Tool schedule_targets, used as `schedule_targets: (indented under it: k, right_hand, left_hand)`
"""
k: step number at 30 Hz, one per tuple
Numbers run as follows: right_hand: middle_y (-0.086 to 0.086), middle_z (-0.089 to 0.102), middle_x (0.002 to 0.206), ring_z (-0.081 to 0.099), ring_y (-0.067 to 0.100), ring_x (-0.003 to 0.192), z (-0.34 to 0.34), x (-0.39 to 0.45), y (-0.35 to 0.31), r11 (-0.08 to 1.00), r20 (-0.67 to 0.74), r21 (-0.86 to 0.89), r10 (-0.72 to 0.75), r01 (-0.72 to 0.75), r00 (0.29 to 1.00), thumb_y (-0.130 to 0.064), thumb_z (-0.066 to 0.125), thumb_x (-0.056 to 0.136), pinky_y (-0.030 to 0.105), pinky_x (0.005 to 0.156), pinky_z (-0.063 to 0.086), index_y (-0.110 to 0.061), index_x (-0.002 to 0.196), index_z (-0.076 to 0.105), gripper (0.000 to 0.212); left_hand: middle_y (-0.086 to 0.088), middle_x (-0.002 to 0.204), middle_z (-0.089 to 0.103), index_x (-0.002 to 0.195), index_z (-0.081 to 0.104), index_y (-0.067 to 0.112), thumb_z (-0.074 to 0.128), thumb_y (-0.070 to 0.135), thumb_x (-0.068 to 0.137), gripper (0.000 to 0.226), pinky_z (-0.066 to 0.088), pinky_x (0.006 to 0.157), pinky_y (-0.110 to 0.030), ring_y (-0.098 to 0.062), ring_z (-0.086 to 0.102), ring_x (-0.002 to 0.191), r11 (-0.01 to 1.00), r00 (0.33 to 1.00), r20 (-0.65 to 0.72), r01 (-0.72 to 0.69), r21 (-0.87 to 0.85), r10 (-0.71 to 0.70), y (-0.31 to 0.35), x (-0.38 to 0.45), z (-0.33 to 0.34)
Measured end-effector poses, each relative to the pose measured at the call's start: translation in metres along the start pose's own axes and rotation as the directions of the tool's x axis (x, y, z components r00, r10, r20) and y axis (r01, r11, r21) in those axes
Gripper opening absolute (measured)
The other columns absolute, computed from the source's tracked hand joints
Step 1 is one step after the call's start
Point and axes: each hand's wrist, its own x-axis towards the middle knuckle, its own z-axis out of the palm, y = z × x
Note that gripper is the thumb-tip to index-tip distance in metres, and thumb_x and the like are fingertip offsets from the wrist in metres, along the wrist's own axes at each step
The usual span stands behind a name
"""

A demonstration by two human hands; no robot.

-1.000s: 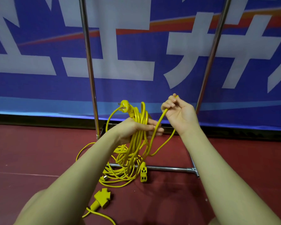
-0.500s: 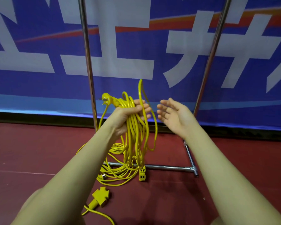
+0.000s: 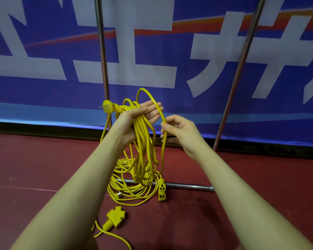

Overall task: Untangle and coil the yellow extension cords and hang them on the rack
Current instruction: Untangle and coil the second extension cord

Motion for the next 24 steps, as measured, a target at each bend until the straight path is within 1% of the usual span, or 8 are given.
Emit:
schedule_targets:
  k: [3, 4, 6, 10, 16, 20, 22, 24]
  right_hand:
    - [0.0, 0.042, 0.063, 0.036, 0.006, 0.041, -0.008, 0.003, -0.006, 0.997, -0.12, -0.007, -0.072, 0.071, 0.99, -0.011, 0.048, 0.098, 0.017, 0.035, 0.03, -0.014, 0.089, 0.06, 0.015]
    - [-0.001, 0.038, 0.062, 0.028, 0.005, 0.039, -0.011, 0.004, -0.007, 0.997, -0.118, -0.009, -0.075, 0.075, 0.99, -0.013, 0.045, 0.099, 0.016, 0.036, 0.02, -0.014, 0.09, 0.059, 0.017]
    - [-0.001, 0.034, 0.059, 0.022, 0.005, 0.038, -0.014, 0.004, -0.009, 0.998, -0.075, -0.011, -0.059, 0.058, 0.995, -0.017, 0.044, 0.1, 0.015, 0.038, 0.014, -0.013, 0.089, 0.059, 0.02]
    - [0.0, 0.032, 0.058, 0.021, 0.003, 0.036, -0.006, -0.001, -0.011, 1.0, 0.025, -0.005, -0.004, 0.004, 1.0, -0.016, 0.044, 0.1, 0.014, 0.038, 0.013, -0.011, 0.085, 0.057, 0.021]
    - [0.0, 0.043, 0.055, 0.03, 0.005, 0.035, -0.001, -0.005, -0.01, 0.998, 0.173, -0.002, 0.067, -0.067, 0.983, -0.018, 0.046, 0.099, 0.014, 0.036, 0.022, -0.01, 0.089, 0.059, 0.018]
    - [0.003, 0.052, 0.058, 0.047, 0.009, 0.043, -0.015, -0.008, -0.007, 0.983, 0.234, -0.163, 0.12, -0.083, 0.965, -0.013, 0.049, 0.097, 0.018, 0.044, 0.04, -0.006, 0.089, 0.06, 0.015]
    - [0.005, 0.053, 0.062, 0.049, 0.006, 0.043, -0.02, -0.008, -0.003, 0.972, 0.191, -0.228, 0.11, -0.065, 0.975, -0.009, 0.05, 0.096, 0.013, 0.045, 0.039, -0.006, 0.085, 0.059, 0.015]
    - [0.002, 0.056, 0.06, 0.047, 0.005, 0.043, -0.024, -0.006, 0.001, 0.98, 0.126, -0.199, 0.052, -0.026, 0.991, -0.007, 0.052, 0.095, 0.013, 0.045, 0.037, -0.007, 0.083, 0.06, 0.015]
  left_hand:
    - [-0.01, 0.109, 0.07, 0.112, 0.059, 0.005, 0.047, 0.017, 0.082, 0.034, 0.05, 0.092, -0.034, -0.024, 0.067, 0.102, 0.988, 0.995, 0.03, 0.086, 0.13, -0.091, 0.006, -0.002, -0.008]
    - [-0.011, 0.109, 0.07, 0.112, 0.059, 0.004, 0.048, 0.018, 0.08, 0.037, 0.05, 0.092, -0.034, -0.024, 0.067, 0.102, 0.984, 0.993, 0.033, 0.109, 0.137, -0.115, 0.006, -0.002, -0.01]
    - [-0.013, 0.109, 0.07, 0.111, 0.06, 0.003, 0.048, 0.018, 0.078, 0.038, 0.051, 0.09, -0.034, -0.025, 0.068, 0.1, 0.979, 0.987, 0.029, 0.15, 0.139, -0.155, 0.005, -0.003, -0.01]
    - [-0.017, 0.101, 0.071, 0.096, 0.068, -0.001, 0.044, 0.015, 0.089, 0.029, 0.053, 0.087, -0.035, -0.027, 0.07, 0.094, 0.982, 0.986, 0.002, 0.163, 0.099, -0.164, 0.001, -0.003, -0.006]
    - [-0.014, 0.087, 0.073, 0.102, 0.057, 0.002, 0.036, 0.008, 0.099, 0.021, 0.059, 0.061, -0.033, -0.022, 0.072, 0.078, 0.995, 0.992, -0.088, 0.084, -0.061, -0.089, -0.001, -0.003, 0.003]
    - [-0.012, 0.081, 0.073, 0.1, 0.056, 0.002, 0.037, 0.006, 0.099, 0.019, 0.058, 0.066, -0.034, -0.02, 0.073, 0.073, 0.991, 0.988, -0.157, -0.013, -0.134, -0.008, 0.003, 0.0, 0.0]
    - [-0.013, 0.08, 0.073, 0.099, 0.056, 0.002, 0.037, 0.005, 0.099, 0.019, 0.058, 0.067, -0.035, -0.022, 0.072, 0.072, 0.981, 0.982, -0.188, -0.057, -0.184, 0.022, 0.005, 0.002, -0.004]
    - [-0.013, 0.08, 0.073, 0.098, 0.056, 0.002, 0.037, 0.005, 0.099, 0.019, 0.058, 0.071, -0.036, -0.022, 0.072, 0.072, 0.976, 0.977, -0.212, -0.081, -0.2, 0.038, 0.005, 0.003, -0.005]
